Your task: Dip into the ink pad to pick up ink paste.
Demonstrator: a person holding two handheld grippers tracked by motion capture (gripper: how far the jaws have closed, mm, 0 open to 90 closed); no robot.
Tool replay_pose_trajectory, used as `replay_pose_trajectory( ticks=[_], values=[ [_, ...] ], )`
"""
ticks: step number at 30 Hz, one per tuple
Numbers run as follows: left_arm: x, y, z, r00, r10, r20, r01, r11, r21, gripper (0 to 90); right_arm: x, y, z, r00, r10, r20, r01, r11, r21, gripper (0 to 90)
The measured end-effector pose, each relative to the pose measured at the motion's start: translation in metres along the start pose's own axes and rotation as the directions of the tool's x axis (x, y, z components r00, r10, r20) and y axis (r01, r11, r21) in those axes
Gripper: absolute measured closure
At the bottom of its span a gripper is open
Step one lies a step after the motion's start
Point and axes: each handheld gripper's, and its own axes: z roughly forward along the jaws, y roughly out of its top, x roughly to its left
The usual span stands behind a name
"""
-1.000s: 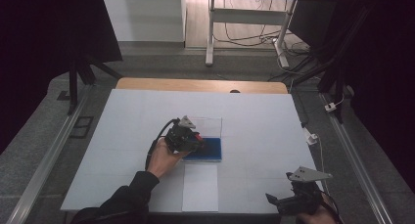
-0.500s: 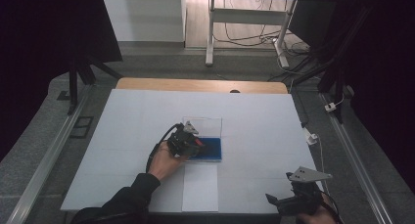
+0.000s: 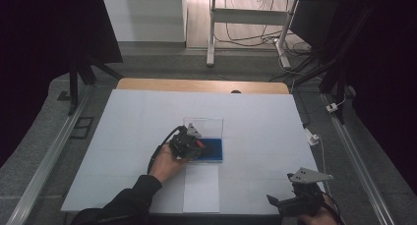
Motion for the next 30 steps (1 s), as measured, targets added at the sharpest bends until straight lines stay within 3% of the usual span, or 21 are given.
replay_pose_trajectory(
  ticks=[7, 12, 18, 23, 26, 30],
  values=[
    [-0.005, 0.001, 0.0, 0.9994, 0.022, -0.029, -0.021, 0.9998, 0.003, 58.7, 0.0, 0.0, 0.0, 1.0, -0.001, 0.001, 0.001, 1.0, 0.002, 0.0],
    [0.002, 0.0, 0.0, 0.9998, -0.017, 0.014, 0.017, 0.9999, 0.002, 58.7, 0.0, 0.0, 0.0, 1.0, 0.001, 0.004, -0.001, 1.0, 0.002, 0.0],
    [0.013, -0.001, 0.001, 0.9954, -0.058, 0.077, 0.058, 0.9983, 0.004, 58.7, -0.001, 0.0, 0.0, 1.0, 0.009, 0.002, -0.009, 1.0, 0.002, 0.0],
    [0.015, -0.001, 0.001, 0.9936, -0.068, 0.09, 0.068, 0.9977, 0.006, 58.7, -0.001, 0.0, 0.0, 0.9999, 0.014, 0.001, -0.014, 1.0, 0.003, 0.0],
    [0.012, 0.0, 0.001, 0.9954, -0.06, 0.074, 0.06, 0.9982, 0.008, 58.8, -0.001, 0.0, 0.0, 0.9999, 0.014, 0.001, -0.014, 1.0, 0.004, 0.0],
    [0.003, 0.002, 0.001, 0.9996, -0.019, 0.02, 0.018, 0.9997, 0.018, 58.8, -0.001, 0.0, 0.001, 0.9999, 0.012, -0.001, -0.012, 1.0, 0.009, 0.0]
  ],
)
